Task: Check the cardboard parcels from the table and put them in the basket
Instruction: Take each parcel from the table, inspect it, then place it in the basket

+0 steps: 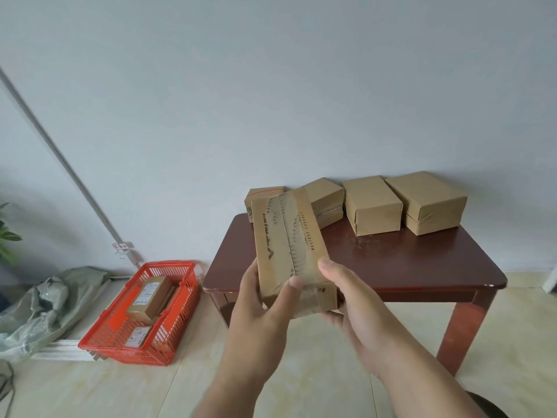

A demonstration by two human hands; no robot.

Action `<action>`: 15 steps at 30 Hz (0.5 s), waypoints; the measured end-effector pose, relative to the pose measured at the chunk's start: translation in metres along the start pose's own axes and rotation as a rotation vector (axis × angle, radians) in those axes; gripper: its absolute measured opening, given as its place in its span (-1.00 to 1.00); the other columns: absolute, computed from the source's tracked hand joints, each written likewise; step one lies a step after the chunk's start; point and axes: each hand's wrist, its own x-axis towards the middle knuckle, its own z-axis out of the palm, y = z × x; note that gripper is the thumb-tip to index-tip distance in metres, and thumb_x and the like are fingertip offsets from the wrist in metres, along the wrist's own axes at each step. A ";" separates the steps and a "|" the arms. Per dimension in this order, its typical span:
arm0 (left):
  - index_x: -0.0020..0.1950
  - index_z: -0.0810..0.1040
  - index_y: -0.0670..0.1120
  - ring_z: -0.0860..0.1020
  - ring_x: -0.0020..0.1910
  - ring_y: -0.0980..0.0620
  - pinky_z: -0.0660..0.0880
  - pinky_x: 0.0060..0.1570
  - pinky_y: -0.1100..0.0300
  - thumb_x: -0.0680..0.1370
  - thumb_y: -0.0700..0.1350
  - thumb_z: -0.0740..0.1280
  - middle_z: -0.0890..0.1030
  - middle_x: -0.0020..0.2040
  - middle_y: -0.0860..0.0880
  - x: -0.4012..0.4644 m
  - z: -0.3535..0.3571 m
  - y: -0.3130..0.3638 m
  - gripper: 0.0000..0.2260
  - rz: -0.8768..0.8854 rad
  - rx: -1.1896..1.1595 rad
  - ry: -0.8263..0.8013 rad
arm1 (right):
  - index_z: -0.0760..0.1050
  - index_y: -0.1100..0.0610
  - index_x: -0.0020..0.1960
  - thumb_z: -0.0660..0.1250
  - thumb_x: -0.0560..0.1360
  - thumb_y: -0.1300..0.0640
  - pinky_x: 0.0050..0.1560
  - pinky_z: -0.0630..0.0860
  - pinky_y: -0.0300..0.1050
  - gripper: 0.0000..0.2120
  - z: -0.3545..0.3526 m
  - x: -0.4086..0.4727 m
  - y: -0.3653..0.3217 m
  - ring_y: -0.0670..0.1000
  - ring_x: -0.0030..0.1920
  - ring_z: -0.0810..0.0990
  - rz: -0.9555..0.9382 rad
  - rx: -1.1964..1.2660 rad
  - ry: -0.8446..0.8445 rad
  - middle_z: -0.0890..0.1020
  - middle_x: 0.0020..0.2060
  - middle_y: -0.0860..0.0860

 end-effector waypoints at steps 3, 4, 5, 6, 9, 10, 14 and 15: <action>0.52 0.38 0.19 0.67 0.16 0.18 0.60 0.07 -0.04 0.62 -0.04 0.44 0.66 0.21 0.26 -0.006 0.007 0.006 -0.50 0.053 0.049 0.001 | 0.65 -0.12 0.31 0.23 0.69 -0.08 0.39 0.44 -0.06 -0.71 -0.002 -0.007 0.000 -0.19 0.25 0.66 -0.089 -0.081 0.002 0.73 0.17 -0.21; 0.53 0.36 0.18 0.66 0.16 0.21 0.61 0.07 0.02 0.62 -0.09 0.43 0.65 0.22 0.27 -0.007 0.009 0.006 -0.48 0.070 0.065 0.008 | 0.64 -0.12 0.33 0.20 0.72 -0.04 0.41 0.43 -0.05 -0.70 -0.002 -0.009 -0.001 -0.17 0.29 0.64 -0.133 -0.123 0.004 0.73 0.19 -0.19; 0.53 0.37 0.18 0.65 0.17 0.25 0.62 0.11 0.14 0.63 -0.12 0.43 0.66 0.22 0.28 -0.007 0.010 0.007 -0.48 0.089 0.074 0.020 | 0.63 -0.12 0.36 0.17 0.74 -0.01 0.41 0.44 -0.04 -0.68 -0.003 -0.011 -0.002 -0.14 0.32 0.63 -0.185 -0.160 0.007 0.72 0.21 -0.18; 0.51 0.38 0.18 0.63 0.20 0.27 0.60 0.15 0.24 0.63 -0.15 0.42 0.66 0.22 0.28 -0.009 0.012 0.006 -0.50 0.109 0.077 0.031 | 0.61 -0.13 0.38 0.15 0.75 0.02 0.40 0.45 -0.03 -0.68 -0.003 -0.014 -0.002 -0.13 0.33 0.62 -0.240 -0.189 0.013 0.71 0.23 -0.17; 0.46 0.41 0.21 0.61 0.24 0.27 0.54 0.20 0.33 0.65 -0.21 0.37 0.66 0.23 0.26 -0.016 0.018 0.005 -0.53 0.144 0.037 0.044 | 0.54 -0.17 0.43 0.16 0.76 0.07 0.39 0.46 -0.07 -0.67 -0.005 -0.024 -0.003 -0.19 0.34 0.61 -0.355 -0.257 0.017 0.69 0.26 -0.23; 0.45 0.41 0.22 0.61 0.25 0.27 0.53 0.19 0.35 0.66 -0.23 0.35 0.66 0.23 0.27 -0.019 0.020 0.005 -0.54 0.147 0.022 0.048 | 0.53 -0.18 0.44 0.18 0.76 0.08 0.39 0.46 -0.08 -0.67 -0.006 -0.028 -0.003 -0.19 0.34 0.60 -0.368 -0.272 0.007 0.68 0.27 -0.23; 0.38 0.44 0.23 0.61 0.27 0.25 0.51 0.21 0.38 0.68 -0.31 0.28 0.68 0.23 0.25 -0.035 0.028 -0.002 -0.53 0.150 -0.019 0.035 | 0.50 -0.20 0.43 0.31 0.68 0.16 0.38 0.50 -0.03 -0.61 -0.015 -0.040 0.005 -0.16 0.28 0.65 -0.333 -0.323 -0.020 0.70 0.23 -0.21; 0.39 0.43 0.23 0.62 0.27 0.22 0.53 0.22 0.35 0.68 -0.33 0.27 0.68 0.23 0.24 -0.040 0.030 -0.004 -0.52 0.148 -0.018 0.034 | 0.50 -0.20 0.42 0.35 0.66 0.18 0.37 0.51 0.00 -0.59 -0.018 -0.044 0.008 -0.14 0.26 0.67 -0.323 -0.325 -0.020 0.71 0.21 -0.20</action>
